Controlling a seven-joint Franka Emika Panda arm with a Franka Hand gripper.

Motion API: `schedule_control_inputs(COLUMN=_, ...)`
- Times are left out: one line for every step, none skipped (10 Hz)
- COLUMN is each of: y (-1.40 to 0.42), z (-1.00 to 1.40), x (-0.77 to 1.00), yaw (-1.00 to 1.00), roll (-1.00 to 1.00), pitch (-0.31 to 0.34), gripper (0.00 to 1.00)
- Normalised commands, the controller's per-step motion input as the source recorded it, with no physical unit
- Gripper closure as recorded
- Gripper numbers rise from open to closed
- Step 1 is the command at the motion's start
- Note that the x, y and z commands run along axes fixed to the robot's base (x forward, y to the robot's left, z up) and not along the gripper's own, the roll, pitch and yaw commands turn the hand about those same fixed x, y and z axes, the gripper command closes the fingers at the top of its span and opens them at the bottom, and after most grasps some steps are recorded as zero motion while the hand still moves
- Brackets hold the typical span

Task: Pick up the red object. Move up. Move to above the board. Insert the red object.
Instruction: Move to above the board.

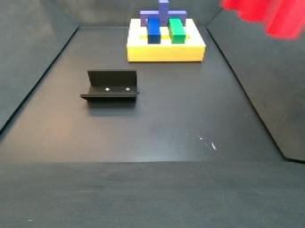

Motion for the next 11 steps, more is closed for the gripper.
schedule_control_inputs(y=-1.4, z=0.15, x=0.56, yaw=1.0, roll=-0.02, pitch=0.041, gripper=1.0)
schedule_control_inputs(y=-1.4, z=0.15, x=0.58, yaw=1.0, roll=-0.01, pitch=0.048, gripper=1.0)
schedule_control_inputs(y=-1.4, z=0.15, x=0.59, yaw=1.0, roll=-0.01, pitch=0.055, gripper=1.0)
schedule_control_inputs(y=-1.4, z=0.15, x=0.6, yaw=1.0, roll=-0.01, pitch=0.063, gripper=1.0)
schedule_control_inputs(y=-1.4, z=0.16, x=0.61, yaw=1.0, roll=-0.01, pitch=0.07, gripper=1.0)
schedule_control_inputs(y=-1.4, z=0.16, x=0.62, yaw=1.0, roll=-0.01, pitch=0.076, gripper=1.0)
schedule_control_inputs(y=-1.4, z=0.17, x=0.64, yaw=1.0, roll=-0.02, pitch=0.089, gripper=1.0)
schedule_control_inputs(y=-1.4, z=0.18, x=0.65, yaw=1.0, roll=-0.01, pitch=0.096, gripper=1.0)
schedule_control_inputs(y=-1.4, z=0.19, x=0.71, yaw=1.0, roll=0.0, pitch=0.116, gripper=1.0)
schedule_control_inputs(y=-0.82, z=0.12, x=0.45, yaw=1.0, roll=0.0, pitch=0.124, gripper=1.0)
schedule_control_inputs(y=-0.26, z=0.05, x=0.19, yaw=1.0, roll=0.02, pitch=0.141, gripper=1.0)
